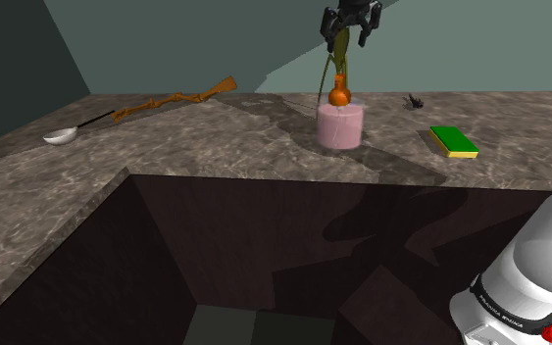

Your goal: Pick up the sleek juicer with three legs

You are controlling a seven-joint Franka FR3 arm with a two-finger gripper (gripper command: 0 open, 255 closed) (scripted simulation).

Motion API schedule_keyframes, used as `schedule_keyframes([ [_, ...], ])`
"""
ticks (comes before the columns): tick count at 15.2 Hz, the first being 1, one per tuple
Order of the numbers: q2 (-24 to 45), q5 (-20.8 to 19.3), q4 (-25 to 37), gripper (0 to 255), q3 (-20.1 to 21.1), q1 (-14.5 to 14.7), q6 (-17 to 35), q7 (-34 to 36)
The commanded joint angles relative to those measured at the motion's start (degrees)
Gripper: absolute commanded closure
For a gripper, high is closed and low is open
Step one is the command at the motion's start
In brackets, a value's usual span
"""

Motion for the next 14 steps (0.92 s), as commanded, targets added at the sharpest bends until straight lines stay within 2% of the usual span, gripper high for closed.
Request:
schedule_keyframes([
  [1, 0.05, -0.14, -1.04, 0, -0.13, -0.14, 1.39, 0.25],
  [6, -1.39, -0.23, -7.05, 0, -0.22, -0.17, 5.93, 0.81],
  [8, -1.39, -0.23, -7.05, 0, -0.22, -0.17, 5.93, 0.81],
  [9, -1.44, -0.24, -7.21, 255, -0.22, -0.17, 6.03, 0.83],
  [14, -1.51, -0.23, -7.34, 255, -0.24, -0.18, 6.1, 0.81],
])
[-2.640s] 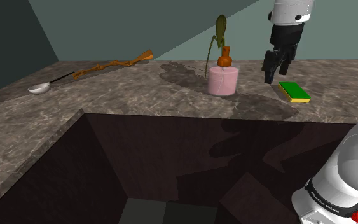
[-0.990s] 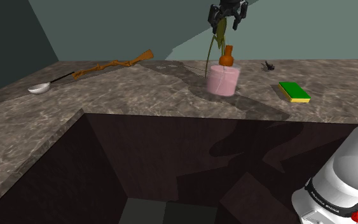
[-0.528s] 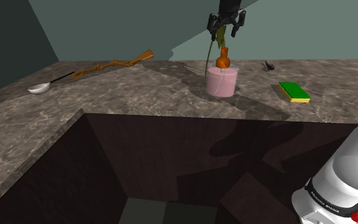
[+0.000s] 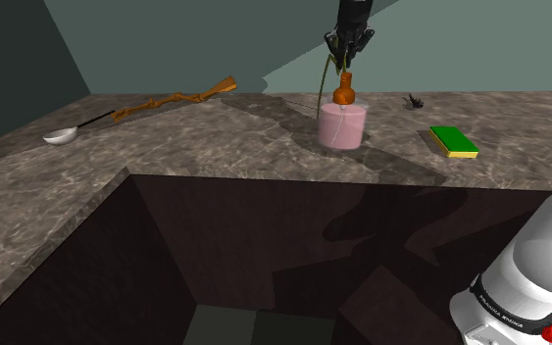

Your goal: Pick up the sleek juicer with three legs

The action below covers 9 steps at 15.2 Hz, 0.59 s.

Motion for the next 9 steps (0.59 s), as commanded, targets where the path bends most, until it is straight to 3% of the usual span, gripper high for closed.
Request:
schedule_keyframes([
  [1, 0.01, 0.0, -0.02, 255, 0.0, 0.0, 0.0, 0.0],
  [9, 1.39, 0.08, 5.62, 255, 0.09, 0.04, -4.23, -0.5],
])
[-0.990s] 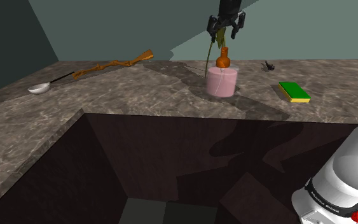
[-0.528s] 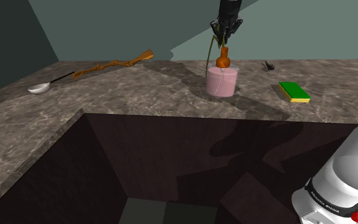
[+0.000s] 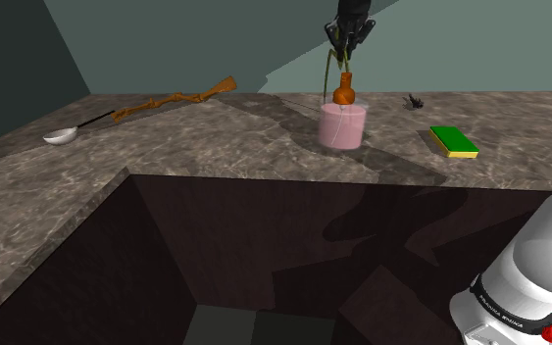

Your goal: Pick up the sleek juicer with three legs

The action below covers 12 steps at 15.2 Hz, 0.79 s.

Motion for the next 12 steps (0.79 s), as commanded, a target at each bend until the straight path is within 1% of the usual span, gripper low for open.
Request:
schedule_keyframes([
  [1, 0.45, 0.02, 2.22, 255, 0.06, 0.03, -1.77, -0.17],
  [10, 4.02, 0.01, 13.74, 255, 0.22, 0.1, -9.66, -1.12],
  [12, 4.09, 0.0, 13.95, 255, 0.22, 0.1, -9.8, -1.13],
])
